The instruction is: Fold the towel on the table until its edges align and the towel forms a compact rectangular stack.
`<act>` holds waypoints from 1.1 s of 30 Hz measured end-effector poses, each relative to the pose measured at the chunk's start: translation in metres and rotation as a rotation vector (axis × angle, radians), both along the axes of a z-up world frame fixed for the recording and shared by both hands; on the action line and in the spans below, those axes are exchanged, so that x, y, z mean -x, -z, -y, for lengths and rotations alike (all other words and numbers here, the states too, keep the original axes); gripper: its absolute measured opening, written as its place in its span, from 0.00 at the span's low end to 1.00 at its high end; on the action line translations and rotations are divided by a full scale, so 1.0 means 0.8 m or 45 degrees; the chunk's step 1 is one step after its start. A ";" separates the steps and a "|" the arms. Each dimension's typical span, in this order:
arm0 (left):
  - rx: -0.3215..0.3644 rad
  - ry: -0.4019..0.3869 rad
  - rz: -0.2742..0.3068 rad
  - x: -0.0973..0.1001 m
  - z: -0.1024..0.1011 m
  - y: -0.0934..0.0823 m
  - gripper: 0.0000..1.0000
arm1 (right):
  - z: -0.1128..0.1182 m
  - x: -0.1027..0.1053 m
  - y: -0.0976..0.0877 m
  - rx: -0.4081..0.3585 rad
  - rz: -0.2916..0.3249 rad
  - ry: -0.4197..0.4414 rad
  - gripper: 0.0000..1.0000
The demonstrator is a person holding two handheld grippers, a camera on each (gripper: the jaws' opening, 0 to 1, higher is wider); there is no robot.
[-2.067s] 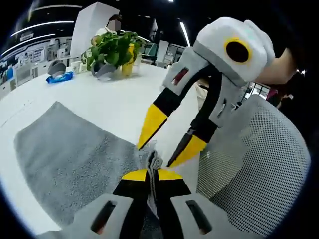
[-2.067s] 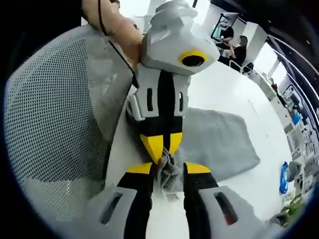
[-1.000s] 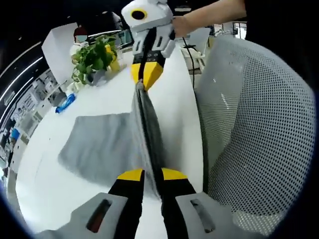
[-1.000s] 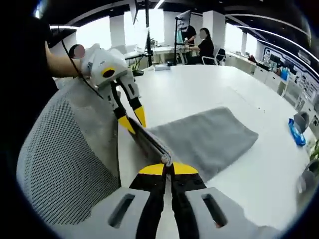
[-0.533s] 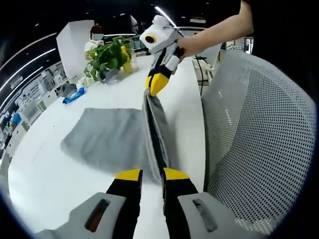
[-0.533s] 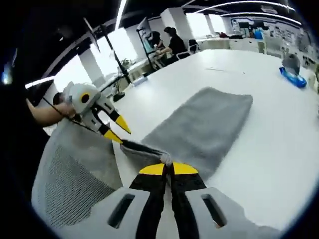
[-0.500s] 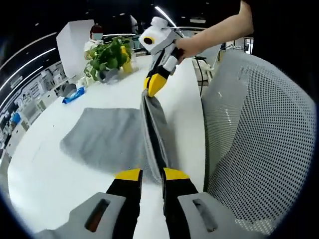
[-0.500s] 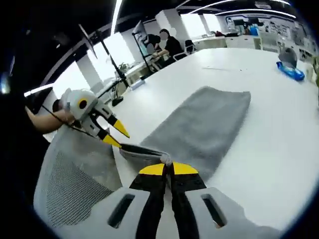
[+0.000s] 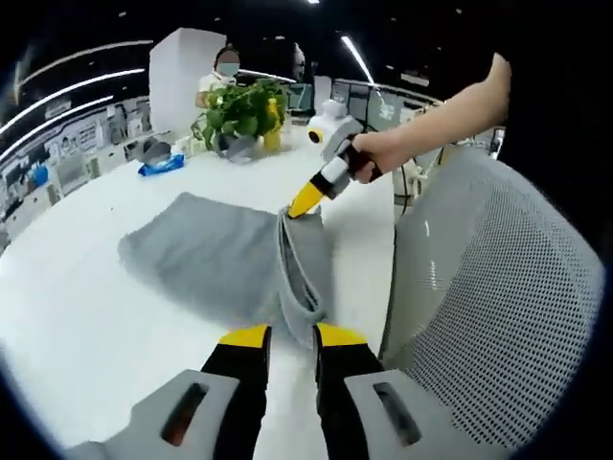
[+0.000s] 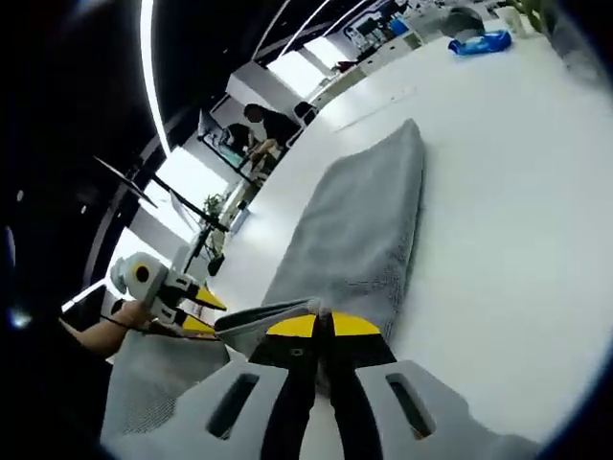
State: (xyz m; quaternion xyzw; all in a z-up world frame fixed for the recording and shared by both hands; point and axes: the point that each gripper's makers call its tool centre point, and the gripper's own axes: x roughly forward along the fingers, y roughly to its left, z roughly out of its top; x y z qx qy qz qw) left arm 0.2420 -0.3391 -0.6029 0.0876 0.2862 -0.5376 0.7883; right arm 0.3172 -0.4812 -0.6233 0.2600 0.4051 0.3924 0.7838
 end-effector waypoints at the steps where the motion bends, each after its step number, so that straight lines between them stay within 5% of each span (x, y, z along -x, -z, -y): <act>1: 0.021 -0.007 0.003 0.000 0.002 0.000 0.19 | 0.001 0.000 0.001 -0.012 -0.014 0.013 0.00; 6: 0.107 -0.041 0.023 -0.009 0.010 -0.002 0.23 | 0.000 0.001 0.003 -0.026 -0.032 0.024 0.00; 10: 0.093 -0.010 0.035 -0.014 0.017 0.003 0.21 | -0.002 0.001 0.004 -0.045 -0.062 0.046 0.00; 16: -0.061 0.079 0.151 -0.020 0.029 0.020 0.17 | 0.000 0.003 0.002 -0.062 -0.075 0.047 0.00; 21: 0.098 -0.037 0.093 -0.030 0.019 -0.004 0.07 | 0.006 0.015 -0.020 -0.130 0.008 -0.033 0.00; 27: 0.154 -0.070 0.089 -0.033 0.019 -0.031 0.06 | 0.013 0.032 -0.056 -0.152 0.147 -0.109 0.00; 33: 0.366 -0.151 0.007 -0.038 0.021 -0.073 0.05 | 0.019 0.044 -0.100 -0.240 0.275 -0.143 0.00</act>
